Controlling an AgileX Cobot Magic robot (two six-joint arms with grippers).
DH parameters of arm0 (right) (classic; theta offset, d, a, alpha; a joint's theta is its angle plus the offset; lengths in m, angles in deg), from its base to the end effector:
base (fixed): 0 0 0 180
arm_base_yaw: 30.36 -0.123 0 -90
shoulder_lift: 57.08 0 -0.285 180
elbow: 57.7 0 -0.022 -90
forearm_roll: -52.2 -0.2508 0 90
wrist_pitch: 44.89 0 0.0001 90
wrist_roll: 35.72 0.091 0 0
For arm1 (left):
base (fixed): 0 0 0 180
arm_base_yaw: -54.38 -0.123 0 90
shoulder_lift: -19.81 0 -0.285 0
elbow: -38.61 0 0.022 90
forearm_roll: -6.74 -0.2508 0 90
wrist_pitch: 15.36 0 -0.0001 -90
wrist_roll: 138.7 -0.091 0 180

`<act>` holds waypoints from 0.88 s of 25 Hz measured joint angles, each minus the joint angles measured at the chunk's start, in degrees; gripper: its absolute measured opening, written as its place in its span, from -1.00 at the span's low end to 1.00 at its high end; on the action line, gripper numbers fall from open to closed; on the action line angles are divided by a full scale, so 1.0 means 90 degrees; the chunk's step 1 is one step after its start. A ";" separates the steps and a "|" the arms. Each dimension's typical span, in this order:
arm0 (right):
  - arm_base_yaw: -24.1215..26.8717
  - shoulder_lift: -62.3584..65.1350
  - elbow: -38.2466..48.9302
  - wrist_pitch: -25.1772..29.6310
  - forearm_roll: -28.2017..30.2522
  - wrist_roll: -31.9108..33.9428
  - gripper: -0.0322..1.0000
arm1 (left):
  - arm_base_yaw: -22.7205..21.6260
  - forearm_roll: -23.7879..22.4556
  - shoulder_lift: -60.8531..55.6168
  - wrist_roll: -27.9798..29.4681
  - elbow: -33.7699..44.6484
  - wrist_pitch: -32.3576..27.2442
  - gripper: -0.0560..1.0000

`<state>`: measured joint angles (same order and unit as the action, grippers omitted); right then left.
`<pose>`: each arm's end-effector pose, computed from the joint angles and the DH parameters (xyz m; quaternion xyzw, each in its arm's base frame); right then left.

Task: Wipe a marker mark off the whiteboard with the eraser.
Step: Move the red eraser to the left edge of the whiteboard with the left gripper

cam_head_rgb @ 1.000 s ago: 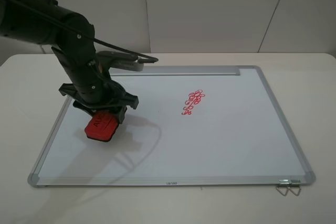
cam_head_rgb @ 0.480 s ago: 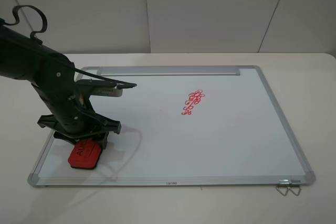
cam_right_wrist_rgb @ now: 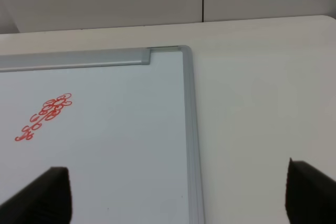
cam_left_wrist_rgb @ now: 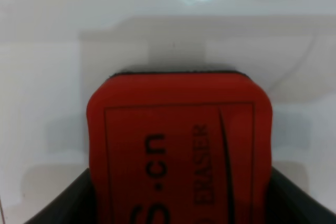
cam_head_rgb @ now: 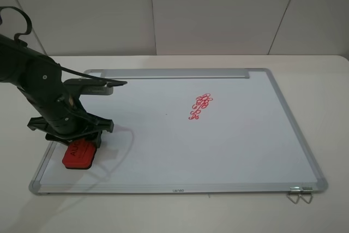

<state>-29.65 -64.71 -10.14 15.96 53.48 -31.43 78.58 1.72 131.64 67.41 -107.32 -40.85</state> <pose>-0.0074 -0.0017 0.2821 0.0375 0.8473 0.0054 0.5297 0.2554 -0.1110 0.1023 0.0214 0.9967 -0.0122 0.0771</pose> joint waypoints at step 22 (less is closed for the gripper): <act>0.0000 0.0000 0.0000 0.0000 0.0000 0.0000 0.47 | -0.0007 -0.0031 -0.0015 0.0009 0.0124 0.0576 0.54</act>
<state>-29.65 -64.71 -10.14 15.96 53.48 -31.43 78.52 1.45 131.51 67.49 -106.21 -35.66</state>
